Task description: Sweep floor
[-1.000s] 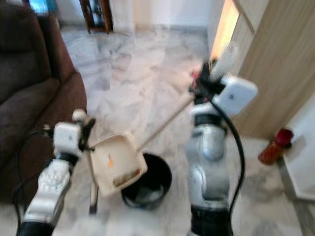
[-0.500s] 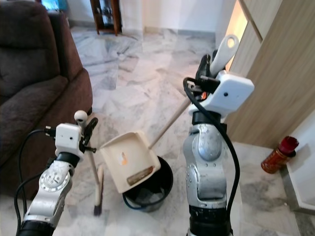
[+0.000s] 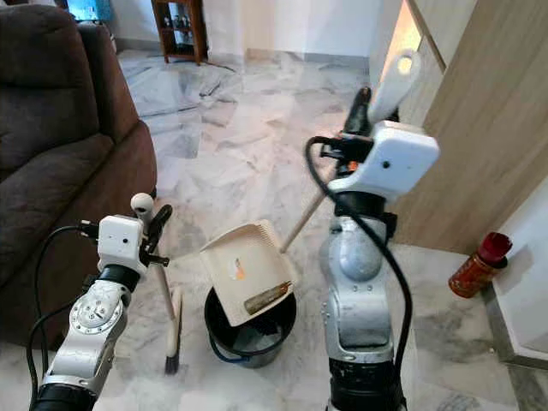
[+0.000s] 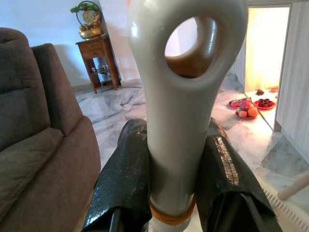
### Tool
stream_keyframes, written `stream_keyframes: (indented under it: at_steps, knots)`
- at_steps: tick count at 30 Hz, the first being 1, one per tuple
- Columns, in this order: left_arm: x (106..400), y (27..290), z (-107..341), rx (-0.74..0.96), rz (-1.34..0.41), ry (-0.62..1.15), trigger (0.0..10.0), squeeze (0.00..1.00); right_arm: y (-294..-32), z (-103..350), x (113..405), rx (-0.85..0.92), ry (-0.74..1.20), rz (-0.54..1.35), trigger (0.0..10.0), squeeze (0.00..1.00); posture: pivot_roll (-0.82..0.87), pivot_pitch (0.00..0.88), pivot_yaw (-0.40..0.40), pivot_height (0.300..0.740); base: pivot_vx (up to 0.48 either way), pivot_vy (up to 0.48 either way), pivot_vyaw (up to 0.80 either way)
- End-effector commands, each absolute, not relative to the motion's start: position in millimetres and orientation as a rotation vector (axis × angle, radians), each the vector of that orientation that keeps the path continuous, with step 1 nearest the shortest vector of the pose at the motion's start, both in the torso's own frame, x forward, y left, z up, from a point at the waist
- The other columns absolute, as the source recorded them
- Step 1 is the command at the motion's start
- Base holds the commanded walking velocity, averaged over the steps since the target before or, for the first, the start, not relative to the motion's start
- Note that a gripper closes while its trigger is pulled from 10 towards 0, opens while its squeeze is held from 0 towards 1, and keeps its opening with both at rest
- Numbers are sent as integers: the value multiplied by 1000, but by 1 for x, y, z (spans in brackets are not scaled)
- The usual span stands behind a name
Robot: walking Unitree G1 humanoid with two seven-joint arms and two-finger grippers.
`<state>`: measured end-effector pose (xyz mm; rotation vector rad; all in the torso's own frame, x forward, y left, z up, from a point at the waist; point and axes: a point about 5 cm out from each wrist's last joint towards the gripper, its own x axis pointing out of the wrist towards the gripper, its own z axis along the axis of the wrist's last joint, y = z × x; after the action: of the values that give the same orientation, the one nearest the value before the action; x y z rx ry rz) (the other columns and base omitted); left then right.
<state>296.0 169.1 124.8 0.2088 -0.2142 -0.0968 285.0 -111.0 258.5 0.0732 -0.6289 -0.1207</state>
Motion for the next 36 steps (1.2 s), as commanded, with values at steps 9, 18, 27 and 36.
stream_keyframes:
  at_steps: [9,18,27,36]
  knots:
    - [296,168,136,214,-104,-269,10000,0,-64,283,256,38,-817,71,10000,0,12,56,0,740,0,0,0]
    - [297,166,136,218,-113,-274,10000,0,-46,283,245,-77,-888,158,10000,0,7,52,-1,740,0,0,0]
    - [298,166,136,218,-116,-274,10000,0,-41,283,242,-79,-895,175,10000,0,7,51,-2,740,0,0,0]
    - [298,166,135,219,-116,-274,10000,0,-35,283,237,-114,-924,195,10000,0,6,54,-1,740,0,0,0]
